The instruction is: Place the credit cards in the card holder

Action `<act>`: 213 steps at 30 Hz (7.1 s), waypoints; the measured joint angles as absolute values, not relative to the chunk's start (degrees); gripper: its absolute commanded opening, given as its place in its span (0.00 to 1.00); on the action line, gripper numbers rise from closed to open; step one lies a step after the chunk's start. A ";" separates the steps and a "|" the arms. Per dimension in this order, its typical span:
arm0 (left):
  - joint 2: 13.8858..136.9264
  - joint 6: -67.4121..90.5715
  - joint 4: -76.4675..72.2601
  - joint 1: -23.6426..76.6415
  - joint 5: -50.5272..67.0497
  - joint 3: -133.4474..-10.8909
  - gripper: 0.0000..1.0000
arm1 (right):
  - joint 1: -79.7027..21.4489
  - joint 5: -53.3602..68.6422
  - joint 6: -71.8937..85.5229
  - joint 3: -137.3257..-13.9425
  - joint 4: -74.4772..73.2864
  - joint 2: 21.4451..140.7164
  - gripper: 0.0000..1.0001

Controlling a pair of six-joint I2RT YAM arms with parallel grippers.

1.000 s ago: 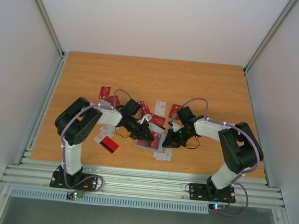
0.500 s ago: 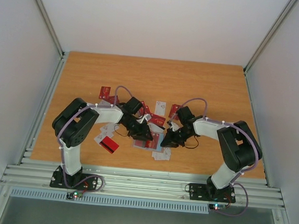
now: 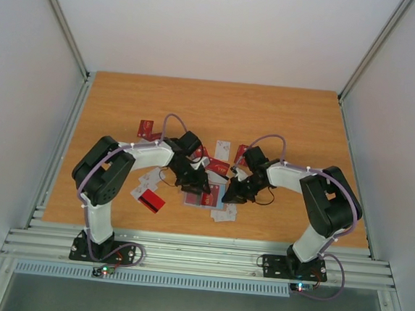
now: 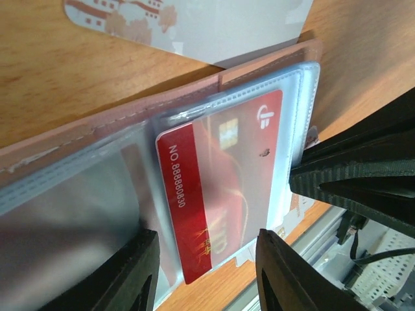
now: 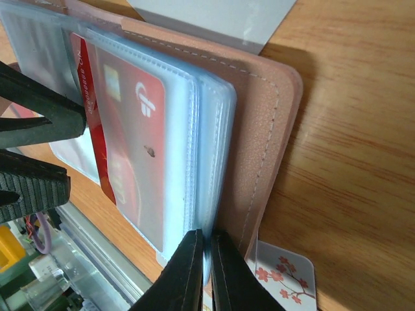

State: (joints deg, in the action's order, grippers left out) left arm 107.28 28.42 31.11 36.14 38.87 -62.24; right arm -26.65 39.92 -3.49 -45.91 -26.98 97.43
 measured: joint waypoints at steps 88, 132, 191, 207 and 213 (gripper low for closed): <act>111.31 23.99 50.33 44.34 27.62 -76.14 0.14 | -26.61 37.54 -1.13 -51.51 -34.79 93.01 0.32; 119.28 20.91 50.52 43.99 30.22 -81.54 0.06 | -25.08 38.15 -0.89 -51.40 -35.16 97.82 0.35; 87.20 28.80 52.07 37.32 19.97 -65.49 0.07 | -28.84 47.83 -0.51 -68.12 -41.95 105.97 0.33; 52.71 38.15 64.07 36.86 8.49 -58.89 0.22 | -41.71 48.93 2.79 -110.06 -48.71 121.99 0.36; 52.47 37.17 65.39 36.82 8.80 -58.89 0.39 | -41.21 41.39 0.43 -99.29 -50.72 109.03 0.40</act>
State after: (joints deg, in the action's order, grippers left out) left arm 52.47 37.17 65.39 36.82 8.80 -58.89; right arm -41.21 41.39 0.43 -99.29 -50.72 109.03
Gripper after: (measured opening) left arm 0.336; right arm 0.376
